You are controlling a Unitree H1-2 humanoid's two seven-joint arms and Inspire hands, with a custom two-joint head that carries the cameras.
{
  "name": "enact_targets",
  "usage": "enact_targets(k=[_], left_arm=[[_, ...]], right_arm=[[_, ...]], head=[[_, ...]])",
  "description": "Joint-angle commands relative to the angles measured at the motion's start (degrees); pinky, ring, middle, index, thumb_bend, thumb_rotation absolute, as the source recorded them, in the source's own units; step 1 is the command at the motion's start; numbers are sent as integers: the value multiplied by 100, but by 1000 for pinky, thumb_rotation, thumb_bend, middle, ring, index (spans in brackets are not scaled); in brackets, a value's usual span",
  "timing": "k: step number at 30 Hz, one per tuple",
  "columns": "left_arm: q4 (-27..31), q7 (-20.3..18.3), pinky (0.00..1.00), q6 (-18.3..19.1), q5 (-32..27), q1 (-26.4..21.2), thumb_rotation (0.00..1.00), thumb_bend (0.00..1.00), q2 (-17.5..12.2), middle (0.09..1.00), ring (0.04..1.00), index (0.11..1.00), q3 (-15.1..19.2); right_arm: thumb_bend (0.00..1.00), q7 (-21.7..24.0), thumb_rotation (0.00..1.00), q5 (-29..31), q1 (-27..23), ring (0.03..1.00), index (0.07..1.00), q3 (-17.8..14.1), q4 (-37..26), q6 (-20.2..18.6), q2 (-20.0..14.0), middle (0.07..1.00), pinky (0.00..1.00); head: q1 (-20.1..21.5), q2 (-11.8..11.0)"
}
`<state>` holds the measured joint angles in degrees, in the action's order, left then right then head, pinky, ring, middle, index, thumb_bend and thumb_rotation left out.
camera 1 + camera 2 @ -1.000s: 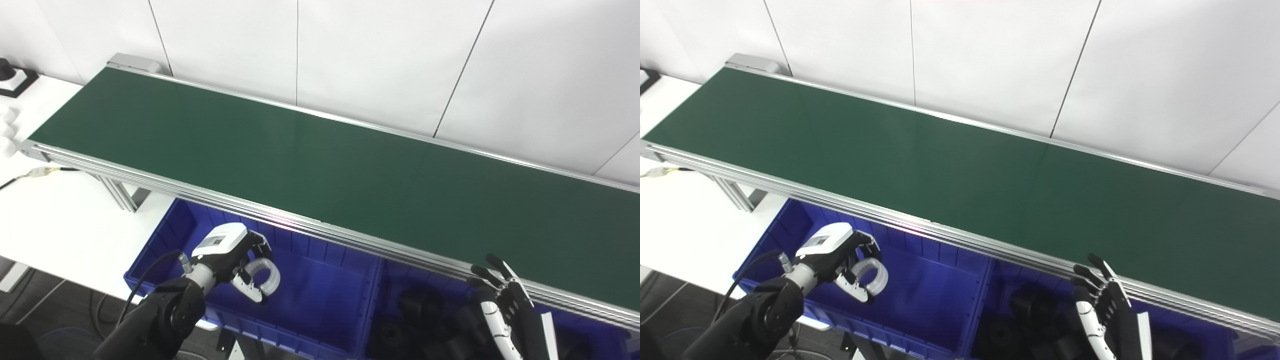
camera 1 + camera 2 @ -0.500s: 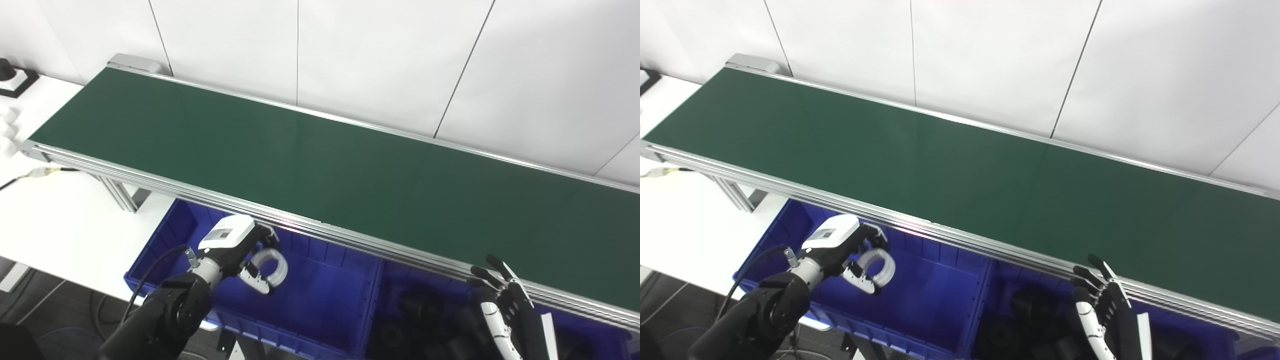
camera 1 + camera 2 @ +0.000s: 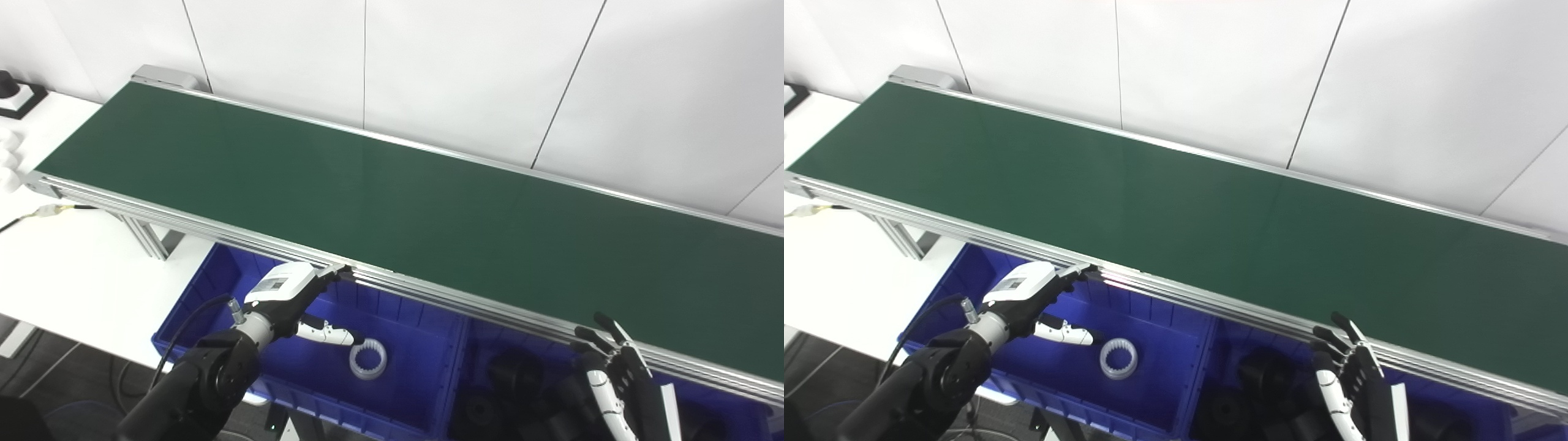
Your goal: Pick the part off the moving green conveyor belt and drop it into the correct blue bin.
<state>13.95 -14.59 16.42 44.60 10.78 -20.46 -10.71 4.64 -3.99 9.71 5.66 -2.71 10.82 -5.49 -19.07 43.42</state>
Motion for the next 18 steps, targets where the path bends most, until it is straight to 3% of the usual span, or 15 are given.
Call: enact_targets(k=[1, 4, 7, 11, 14, 18], left_arm=[[215, 119, 643, 1, -20, -71, 711, 682, -16, 878, 791, 931, 88], [240, 348, 639, -304, -415, 11, 801, 671, 116, 876, 792, 923, 221], [233, 650, 671, -1016, -1429, 121, 870, 746, 381, 860, 788, 901, 497], [297, 656, 688, -1685, -2693, 181, 848, 816, 778, 837, 773, 883, 628], [445, 514, 680, -1800, -3303, 224, 780, 862, 1034, 818, 761, 857, 514], [570, 445, 687, -1758, -3574, 263, 766, 931, 1310, 813, 759, 852, 290]], right_arm=[[455, 3, 634, 19, -46, 709, 860, -6, -145, 72, 29, 757, 634], [457, 1, 635, 13, -32, 712, 861, -6, -127, 91, 23, 760, 637], [459, -7, 640, -15, -25, 703, 858, -2, -151, 75, 25, 755, 629], [466, 8, 647, -14, -16, 701, 859, 13, -164, 79, 25, 754, 628], [475, 3, 652, -40, 2, 698, 856, 32, -178, 88, 29, 754, 624], [471, 0, 637, -47, 26, 698, 854, 58, -162, 130, 41, 755, 624]], head=[[-2, -3], [57, -29], [140, -33], [347, -70], [459, -83], [573, -129]])
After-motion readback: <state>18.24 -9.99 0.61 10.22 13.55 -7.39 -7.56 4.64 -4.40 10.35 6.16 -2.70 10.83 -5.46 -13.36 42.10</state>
